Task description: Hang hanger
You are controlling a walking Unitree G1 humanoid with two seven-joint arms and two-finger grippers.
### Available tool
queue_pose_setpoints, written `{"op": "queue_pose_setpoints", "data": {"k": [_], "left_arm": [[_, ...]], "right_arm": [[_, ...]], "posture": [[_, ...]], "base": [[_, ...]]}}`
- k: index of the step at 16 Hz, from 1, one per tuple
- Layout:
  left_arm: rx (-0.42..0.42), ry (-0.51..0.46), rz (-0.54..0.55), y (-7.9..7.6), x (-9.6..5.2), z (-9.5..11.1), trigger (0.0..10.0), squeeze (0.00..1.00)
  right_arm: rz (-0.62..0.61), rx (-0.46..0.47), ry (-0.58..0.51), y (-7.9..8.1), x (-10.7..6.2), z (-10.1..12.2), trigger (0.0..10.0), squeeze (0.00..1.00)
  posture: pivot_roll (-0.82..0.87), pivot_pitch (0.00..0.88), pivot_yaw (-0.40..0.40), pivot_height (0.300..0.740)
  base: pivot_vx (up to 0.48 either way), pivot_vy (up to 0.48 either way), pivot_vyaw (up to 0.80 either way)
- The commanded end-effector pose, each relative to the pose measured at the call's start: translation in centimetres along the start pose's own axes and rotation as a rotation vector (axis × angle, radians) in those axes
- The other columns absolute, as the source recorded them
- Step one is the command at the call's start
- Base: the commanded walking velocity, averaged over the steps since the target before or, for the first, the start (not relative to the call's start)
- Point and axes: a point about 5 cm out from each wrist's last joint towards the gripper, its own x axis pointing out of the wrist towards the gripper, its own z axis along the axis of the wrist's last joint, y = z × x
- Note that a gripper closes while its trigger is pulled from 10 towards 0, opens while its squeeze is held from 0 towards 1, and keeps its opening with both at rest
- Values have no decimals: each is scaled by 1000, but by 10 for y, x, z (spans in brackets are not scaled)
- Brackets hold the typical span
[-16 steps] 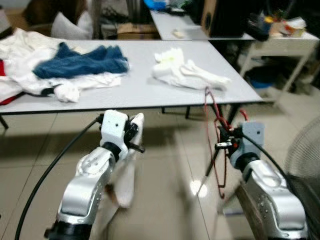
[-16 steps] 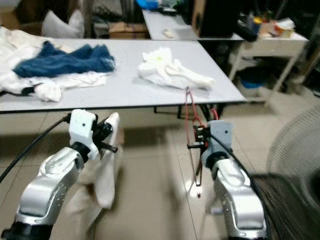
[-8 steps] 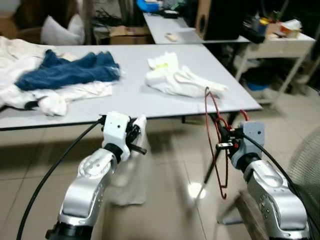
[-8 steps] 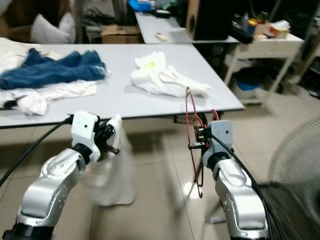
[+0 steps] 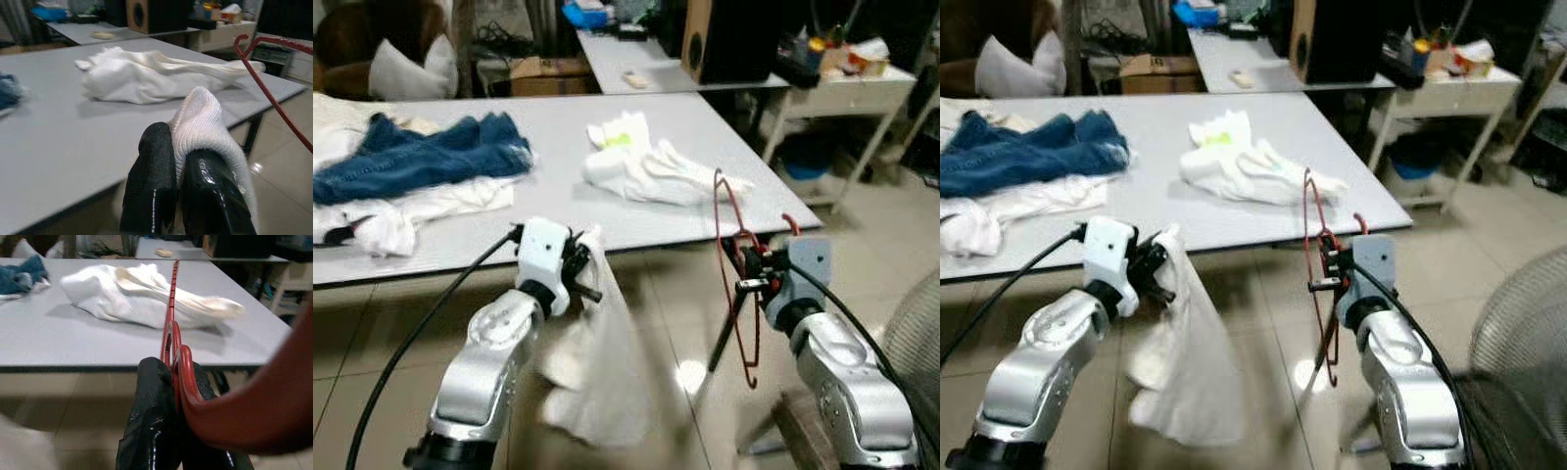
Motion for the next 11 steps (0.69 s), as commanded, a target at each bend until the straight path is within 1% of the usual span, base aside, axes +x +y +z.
{"op": "queue_pose_setpoints", "data": {"k": [1,2,3,4,6,7,11], "left_arm": [[17,-32,16,6,-1,9,10000,0],[11,-40,17,6,-1,11,10000,0],[-3,-67,19,9,2,19,10000,0],[-17,-81,23,11,5,24,10000,0],[-28,-93,20,15,10,28,10000,0],[-26,-98,16,15,11,30,10000,0],[-11,-144,-8,16,21,46,10000,0]], "right_arm": [[35,-9,-43,7,2,10,10000,0],[40,-13,-49,6,2,12,10000,0],[75,-46,-75,6,3,22,10000,0],[98,-51,-98,6,3,29,10000,0],[137,-74,-123,5,1,39,10000,0],[155,-86,-127,6,-1,41,10000,0],[258,-128,-122,5,-6,48,10000,0]], "posture": [[-111,0,-34,740],[-114,0,-35,740],[-117,0,-35,740],[-130,0,-22,740],[-130,0,-22,740],[-143,0,-15,740],[-137,0,-25,740]], "base": [[352,0,0],[352,0,0],[352,0,0],[352,0,0],[352,0,0],[352,0,0],[354,0,0]]}}
